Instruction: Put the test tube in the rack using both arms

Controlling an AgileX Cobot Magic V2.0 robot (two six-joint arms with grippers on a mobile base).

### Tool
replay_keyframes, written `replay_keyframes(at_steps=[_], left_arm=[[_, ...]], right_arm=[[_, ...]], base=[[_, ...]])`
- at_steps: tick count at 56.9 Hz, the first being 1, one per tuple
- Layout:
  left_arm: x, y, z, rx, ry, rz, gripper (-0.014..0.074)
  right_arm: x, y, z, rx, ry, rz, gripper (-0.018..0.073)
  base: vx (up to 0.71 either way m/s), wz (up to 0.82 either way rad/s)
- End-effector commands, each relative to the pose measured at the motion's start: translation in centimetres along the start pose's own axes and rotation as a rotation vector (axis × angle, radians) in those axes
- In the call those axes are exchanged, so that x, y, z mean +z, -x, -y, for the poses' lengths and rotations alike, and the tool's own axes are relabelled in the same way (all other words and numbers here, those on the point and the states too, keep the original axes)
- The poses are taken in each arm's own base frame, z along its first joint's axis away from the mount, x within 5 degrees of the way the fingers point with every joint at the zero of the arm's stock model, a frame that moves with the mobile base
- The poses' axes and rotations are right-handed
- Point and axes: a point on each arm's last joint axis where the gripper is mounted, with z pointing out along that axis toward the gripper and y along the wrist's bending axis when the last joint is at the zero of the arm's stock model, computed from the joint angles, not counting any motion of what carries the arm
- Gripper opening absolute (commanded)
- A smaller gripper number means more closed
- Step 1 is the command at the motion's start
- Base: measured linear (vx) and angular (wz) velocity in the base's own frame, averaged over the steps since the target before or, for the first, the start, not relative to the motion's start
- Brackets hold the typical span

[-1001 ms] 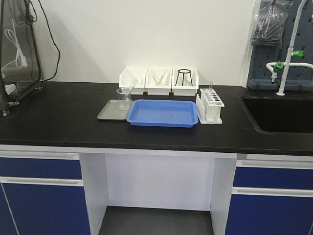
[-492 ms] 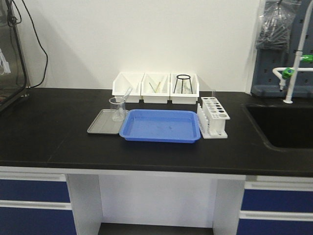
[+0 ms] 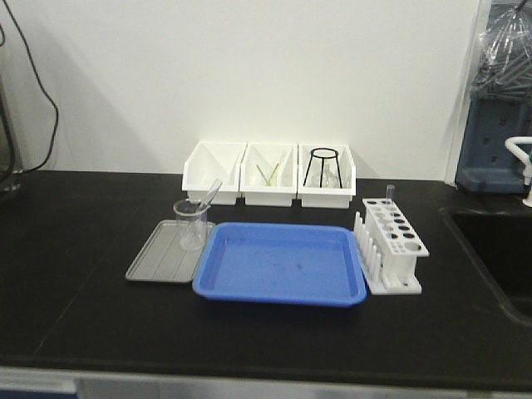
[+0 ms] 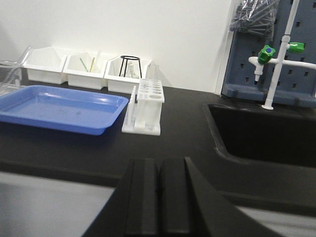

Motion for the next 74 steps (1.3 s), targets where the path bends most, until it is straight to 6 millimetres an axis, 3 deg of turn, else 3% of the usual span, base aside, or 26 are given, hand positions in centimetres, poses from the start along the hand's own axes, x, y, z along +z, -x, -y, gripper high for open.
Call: replay_keyframes(at_steps=[1, 44, 74], left_arm=[[-0.3, 1.52, 0.04, -0.015, -0.003, 0.115, -0.0007], [-0.3, 1.52, 0.04, -0.015, -0.003, 0.115, -0.0007], [-0.3, 1.52, 0.04, -0.015, -0.003, 0.115, -0.0007]], right_arm=[[-0.01, 0.16, 0.09, -0.01, -0.019, 0.069, -0.0008], [-0.01, 0.16, 0.09, -0.01, -0.019, 0.069, -0.0008], [-0.01, 0.16, 0.09, -0.01, -0.019, 0.069, -0.0008]], base=[[0.48, -0.04], [0.41, -0.06], [0.14, 0.0]])
